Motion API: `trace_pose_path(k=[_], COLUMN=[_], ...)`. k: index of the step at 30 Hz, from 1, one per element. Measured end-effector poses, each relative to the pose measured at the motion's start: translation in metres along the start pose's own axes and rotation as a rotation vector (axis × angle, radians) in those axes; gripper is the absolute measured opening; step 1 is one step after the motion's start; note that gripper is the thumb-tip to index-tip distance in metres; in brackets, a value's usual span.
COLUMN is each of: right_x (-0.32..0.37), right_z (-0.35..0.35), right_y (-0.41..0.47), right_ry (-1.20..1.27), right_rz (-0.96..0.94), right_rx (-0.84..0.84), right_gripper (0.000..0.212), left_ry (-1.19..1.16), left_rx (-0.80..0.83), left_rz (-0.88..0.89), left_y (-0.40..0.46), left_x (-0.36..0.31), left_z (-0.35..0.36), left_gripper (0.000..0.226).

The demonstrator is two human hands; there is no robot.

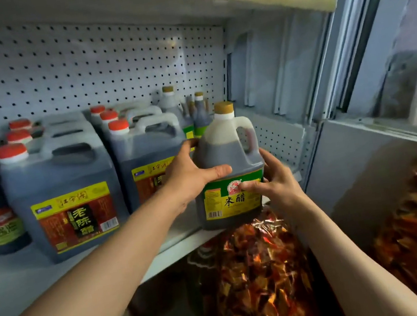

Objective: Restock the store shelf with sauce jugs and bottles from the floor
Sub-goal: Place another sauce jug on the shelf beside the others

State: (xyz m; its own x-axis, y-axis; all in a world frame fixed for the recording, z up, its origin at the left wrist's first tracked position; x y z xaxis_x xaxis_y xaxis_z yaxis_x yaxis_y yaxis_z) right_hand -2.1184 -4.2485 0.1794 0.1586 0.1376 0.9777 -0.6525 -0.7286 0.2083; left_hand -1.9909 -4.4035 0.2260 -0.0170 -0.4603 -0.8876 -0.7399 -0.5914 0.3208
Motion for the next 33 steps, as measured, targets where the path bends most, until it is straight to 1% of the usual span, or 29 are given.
trace_pose_path(k=[3, 5, 8, 12, 13, 16, 18, 20, 22, 24, 29, 33], right_x=[-0.009, -0.015, -0.024, -0.030, -0.031, -0.034, -0.039, -0.045, -0.048, -0.051, -0.052, -0.058], right_z=[-0.013, -0.016, -0.020, -0.023, -0.023, -0.025, -0.026, -0.028, -0.032, -0.032, -0.034, -0.029], right_y=[0.031, 0.045, 0.060, 0.069, 0.070, 0.068, 0.066, 0.063, 0.062, 0.062, 0.071, 0.088], right_ry=[-0.004, -0.024, -0.035, -0.091, -0.105, -0.138, -0.153, -0.149, -0.155, -0.167, -0.174, -0.188], right_rz=[-0.006, -0.016, -0.023, -0.007, -0.008, -0.008, -0.004, -0.003, -0.024, -0.045, -0.087, -0.085], right_rx=[-0.004, 0.012, 0.040, 0.098, 0.112, 0.134, 0.137, 0.094, 0.022, -0.017, -0.077, -0.092], right_gripper=[0.082, 0.081, 0.078, 0.080, 0.080, 0.079, 0.083, 0.079, 0.068, 0.061, 0.054, 0.054], left_ry=[0.065, 0.134, 0.312, 0.559, 0.590, 0.654, 0.700, 0.754, 0.809, 0.853, 0.960, 1.067], left_rx=[-0.014, -0.012, 0.008, 0.087, 0.110, 0.157, 0.186, 0.216, 0.235, 0.240, 0.190, 0.183], left_rz=[0.014, 0.010, 0.018, 0.034, 0.053, 0.163, 0.172, 0.138, 0.117, 0.111, 0.100, 0.085], left_y=[0.023, 0.036, 0.054, 0.064, 0.064, 0.070, 0.078, 0.087, 0.094, 0.098, 0.111, 0.127], left_x=[0.004, 0.004, 0.000, -0.008, -0.012, -0.034, -0.044, -0.047, -0.048, -0.048, -0.046, -0.050], left_z=[0.010, 0.016, 0.022, 0.027, 0.029, 0.035, 0.036, 0.036, 0.036, 0.036, 0.037, 0.034], left_gripper=[0.093, 0.090, 0.085, 0.087, 0.088, 0.105, 0.099, 0.095, 0.097, 0.101, 0.110, 0.109])
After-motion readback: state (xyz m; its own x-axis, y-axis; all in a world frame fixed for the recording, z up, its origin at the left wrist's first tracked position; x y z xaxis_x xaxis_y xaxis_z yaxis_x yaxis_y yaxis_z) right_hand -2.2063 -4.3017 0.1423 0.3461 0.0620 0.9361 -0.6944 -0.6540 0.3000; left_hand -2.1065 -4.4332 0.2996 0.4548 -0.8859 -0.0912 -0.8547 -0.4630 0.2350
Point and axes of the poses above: each hand's wrist, its own y-axis towards the middle knuckle, its own z-axis out of the palm, x = y × z, the point moved 8 cm from there along y, towards the middle knuckle, and after that the axes turned 6 degrees about z, right-handed, at the moved point
